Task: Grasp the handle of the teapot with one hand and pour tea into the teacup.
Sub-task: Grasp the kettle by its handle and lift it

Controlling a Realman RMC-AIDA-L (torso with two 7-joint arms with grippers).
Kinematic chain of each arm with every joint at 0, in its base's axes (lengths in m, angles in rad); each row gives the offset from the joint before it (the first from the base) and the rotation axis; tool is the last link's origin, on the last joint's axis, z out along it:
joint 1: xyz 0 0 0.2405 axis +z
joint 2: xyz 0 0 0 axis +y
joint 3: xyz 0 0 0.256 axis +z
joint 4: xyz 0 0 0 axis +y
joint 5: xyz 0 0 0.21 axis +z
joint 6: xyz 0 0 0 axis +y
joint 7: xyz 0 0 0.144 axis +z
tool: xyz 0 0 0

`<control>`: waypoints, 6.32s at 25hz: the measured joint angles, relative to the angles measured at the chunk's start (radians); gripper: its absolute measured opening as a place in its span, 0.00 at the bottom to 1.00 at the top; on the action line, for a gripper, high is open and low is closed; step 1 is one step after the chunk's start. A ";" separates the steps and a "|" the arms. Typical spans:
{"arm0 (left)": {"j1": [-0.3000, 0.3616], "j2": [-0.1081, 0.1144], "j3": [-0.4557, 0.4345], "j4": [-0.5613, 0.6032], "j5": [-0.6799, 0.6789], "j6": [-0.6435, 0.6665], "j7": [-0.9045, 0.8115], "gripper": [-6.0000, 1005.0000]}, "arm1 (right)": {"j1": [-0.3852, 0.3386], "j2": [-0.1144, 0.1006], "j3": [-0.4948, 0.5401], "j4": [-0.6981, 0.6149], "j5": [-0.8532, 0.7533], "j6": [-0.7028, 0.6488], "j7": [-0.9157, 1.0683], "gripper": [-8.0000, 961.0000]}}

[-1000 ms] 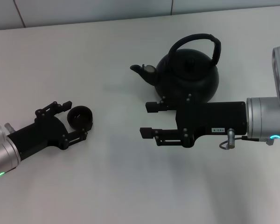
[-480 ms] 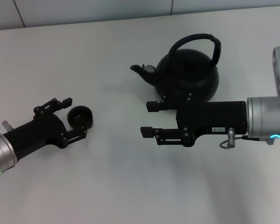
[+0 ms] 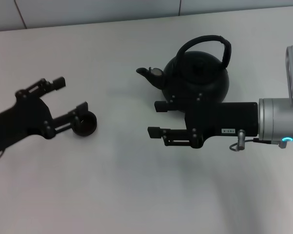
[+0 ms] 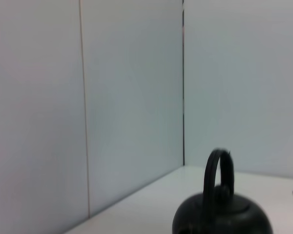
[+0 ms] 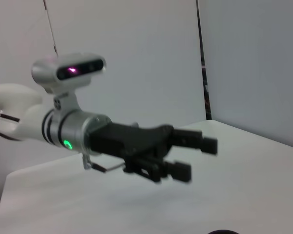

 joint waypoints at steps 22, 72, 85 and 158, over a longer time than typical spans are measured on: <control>0.009 0.088 -0.032 0.121 0.142 0.204 -0.200 0.80 | -0.138 0.008 0.098 -0.047 0.052 0.008 -0.001 0.67; -0.023 0.072 -0.168 0.200 0.334 0.319 -0.276 0.80 | -0.022 0.000 0.390 0.143 0.040 0.230 -0.062 0.67; -0.037 0.071 -0.168 0.201 0.344 0.299 -0.271 0.80 | 0.050 0.000 0.400 0.213 0.042 0.274 -0.081 0.67; -0.033 0.066 -0.171 0.203 0.345 0.289 -0.277 0.80 | 0.117 0.006 0.387 0.290 0.120 0.248 -0.236 0.14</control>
